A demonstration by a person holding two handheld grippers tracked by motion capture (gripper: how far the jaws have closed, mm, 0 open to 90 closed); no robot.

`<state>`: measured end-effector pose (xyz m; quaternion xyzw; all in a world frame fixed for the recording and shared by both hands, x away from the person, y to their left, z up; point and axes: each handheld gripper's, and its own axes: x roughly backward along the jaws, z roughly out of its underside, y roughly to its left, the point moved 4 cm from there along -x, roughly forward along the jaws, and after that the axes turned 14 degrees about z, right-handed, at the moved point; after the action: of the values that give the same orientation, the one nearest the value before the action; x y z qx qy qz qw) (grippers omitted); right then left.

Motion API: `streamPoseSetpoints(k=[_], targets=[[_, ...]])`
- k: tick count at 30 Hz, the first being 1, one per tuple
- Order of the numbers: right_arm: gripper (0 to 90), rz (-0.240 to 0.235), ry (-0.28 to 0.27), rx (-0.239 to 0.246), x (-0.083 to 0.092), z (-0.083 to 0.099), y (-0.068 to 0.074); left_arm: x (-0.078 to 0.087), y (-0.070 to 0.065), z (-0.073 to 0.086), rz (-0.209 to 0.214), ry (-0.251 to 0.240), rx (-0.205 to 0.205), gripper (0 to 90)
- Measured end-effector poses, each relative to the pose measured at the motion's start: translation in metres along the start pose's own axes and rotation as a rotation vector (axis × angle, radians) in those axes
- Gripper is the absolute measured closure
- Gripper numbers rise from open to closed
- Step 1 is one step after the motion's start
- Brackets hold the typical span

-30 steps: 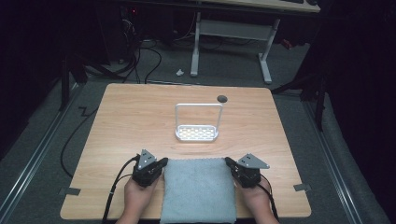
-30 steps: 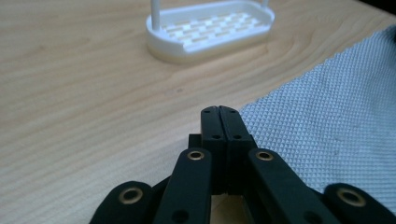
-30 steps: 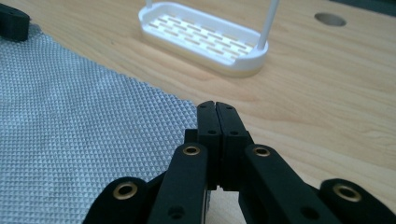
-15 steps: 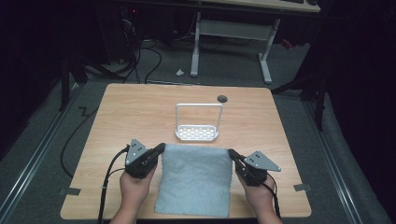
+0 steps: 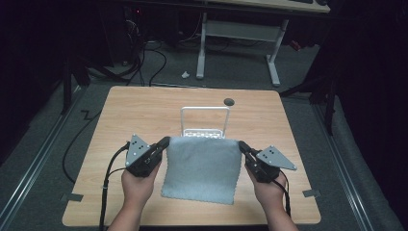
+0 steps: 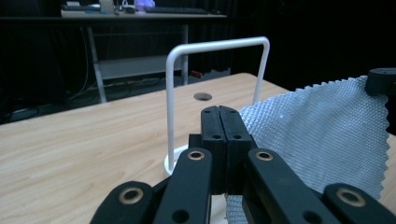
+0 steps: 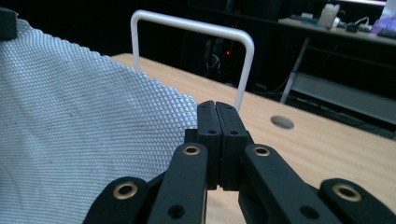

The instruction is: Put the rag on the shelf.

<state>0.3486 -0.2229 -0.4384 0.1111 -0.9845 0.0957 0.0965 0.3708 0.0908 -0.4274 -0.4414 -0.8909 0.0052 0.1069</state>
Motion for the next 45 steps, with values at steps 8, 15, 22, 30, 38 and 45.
streamPoseSetpoints(k=[8,15,22,30,38,45], targets=[[90.0,0.001,-0.049,-0.002,-0.003,-0.022,0.000,0.003,0.004,-0.021,-0.012,-0.048,-0.032,89.9],[90.0,0.009,-0.074,0.000,-0.005,-0.038,-0.005,0.005,0.006,-0.041,-0.018,-0.075,-0.060,89.9],[90.0,0.021,-0.097,-0.007,-0.007,-0.055,-0.011,0.002,0.009,-0.058,-0.024,-0.088,-0.092,89.8],[90.0,0.027,-0.101,-0.026,-0.013,-0.065,-0.020,-0.007,0.015,-0.064,-0.019,-0.089,-0.107,89.9],[90.0,0.027,-0.095,-0.045,-0.020,-0.067,-0.024,-0.013,0.022,-0.070,-0.021,-0.090,-0.108,89.8],[90.0,0.035,-0.111,-0.053,-0.031,-0.075,-0.029,-0.022,0.029,-0.081,-0.023,-0.096,-0.149,89.9]])
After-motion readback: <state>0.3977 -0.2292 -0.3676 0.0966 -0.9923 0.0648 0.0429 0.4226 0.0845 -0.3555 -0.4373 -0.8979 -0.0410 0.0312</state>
